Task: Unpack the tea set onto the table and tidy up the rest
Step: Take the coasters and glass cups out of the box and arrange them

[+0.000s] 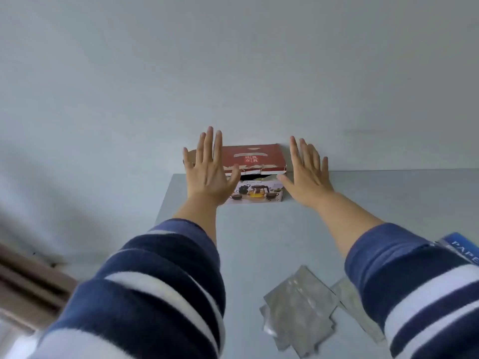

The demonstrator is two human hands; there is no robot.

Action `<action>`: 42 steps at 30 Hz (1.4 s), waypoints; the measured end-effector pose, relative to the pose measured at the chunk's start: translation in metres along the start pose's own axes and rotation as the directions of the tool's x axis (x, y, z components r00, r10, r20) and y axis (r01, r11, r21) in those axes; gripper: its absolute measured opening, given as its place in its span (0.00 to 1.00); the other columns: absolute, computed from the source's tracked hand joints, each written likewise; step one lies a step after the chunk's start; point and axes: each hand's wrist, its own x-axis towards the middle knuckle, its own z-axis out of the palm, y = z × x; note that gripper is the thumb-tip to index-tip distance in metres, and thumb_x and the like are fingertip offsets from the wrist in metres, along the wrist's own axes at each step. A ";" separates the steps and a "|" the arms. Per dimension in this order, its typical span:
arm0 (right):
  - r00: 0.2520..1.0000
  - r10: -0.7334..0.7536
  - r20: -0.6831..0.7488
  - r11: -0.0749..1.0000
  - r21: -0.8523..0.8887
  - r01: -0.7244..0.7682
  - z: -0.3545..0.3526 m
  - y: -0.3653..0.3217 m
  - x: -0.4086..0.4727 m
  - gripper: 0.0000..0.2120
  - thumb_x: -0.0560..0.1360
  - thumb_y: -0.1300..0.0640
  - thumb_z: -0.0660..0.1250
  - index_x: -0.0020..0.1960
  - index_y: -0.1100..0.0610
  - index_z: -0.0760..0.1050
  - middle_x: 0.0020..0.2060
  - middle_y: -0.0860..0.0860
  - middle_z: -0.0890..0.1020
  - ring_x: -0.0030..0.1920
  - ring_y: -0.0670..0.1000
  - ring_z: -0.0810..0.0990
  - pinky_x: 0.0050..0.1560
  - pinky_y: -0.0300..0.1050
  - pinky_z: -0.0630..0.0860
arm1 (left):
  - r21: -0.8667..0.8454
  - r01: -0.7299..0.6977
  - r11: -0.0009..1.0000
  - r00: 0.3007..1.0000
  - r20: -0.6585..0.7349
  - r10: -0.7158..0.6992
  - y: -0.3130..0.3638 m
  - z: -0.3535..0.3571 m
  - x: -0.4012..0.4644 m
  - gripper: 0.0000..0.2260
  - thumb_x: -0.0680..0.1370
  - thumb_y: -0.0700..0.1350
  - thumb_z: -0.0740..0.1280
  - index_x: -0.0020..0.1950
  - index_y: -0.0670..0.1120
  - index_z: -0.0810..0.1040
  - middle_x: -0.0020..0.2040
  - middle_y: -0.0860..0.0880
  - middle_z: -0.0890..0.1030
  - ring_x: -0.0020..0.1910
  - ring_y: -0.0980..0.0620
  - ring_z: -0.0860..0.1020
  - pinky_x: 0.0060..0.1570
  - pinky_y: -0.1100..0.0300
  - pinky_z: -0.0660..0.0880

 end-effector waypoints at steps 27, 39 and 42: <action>0.947 0.299 0.120 0.787 0.530 -0.316 0.097 0.028 0.057 0.15 0.78 0.55 0.61 0.64 0.54 0.70 0.58 0.52 0.80 0.55 0.56 0.78 0.49 0.44 0.72 | -0.436 0.600 0.671 0.800 0.327 -0.504 0.013 0.116 0.019 0.27 0.73 0.55 0.69 0.68 0.48 0.64 0.64 0.50 0.75 0.59 0.47 0.77 0.47 0.55 0.74; 0.943 0.268 -0.195 0.730 0.680 -0.067 0.058 0.020 0.084 0.29 0.74 0.68 0.55 0.73 0.51 0.62 0.73 0.50 0.65 0.71 0.53 0.66 0.61 0.39 0.64 | -0.372 0.521 0.768 0.852 0.270 -0.448 0.009 0.101 -0.004 0.25 0.76 0.55 0.64 0.71 0.51 0.65 0.67 0.53 0.73 0.58 0.48 0.77 0.45 0.56 0.76; 0.977 0.196 -0.082 0.718 0.691 -0.086 0.056 0.018 0.126 0.33 0.76 0.68 0.55 0.76 0.43 0.55 0.76 0.48 0.60 0.67 0.49 0.69 0.54 0.39 0.68 | -0.423 0.514 0.746 0.858 0.256 -0.446 0.007 0.105 -0.009 0.23 0.76 0.55 0.64 0.70 0.53 0.65 0.65 0.54 0.74 0.56 0.49 0.79 0.44 0.56 0.76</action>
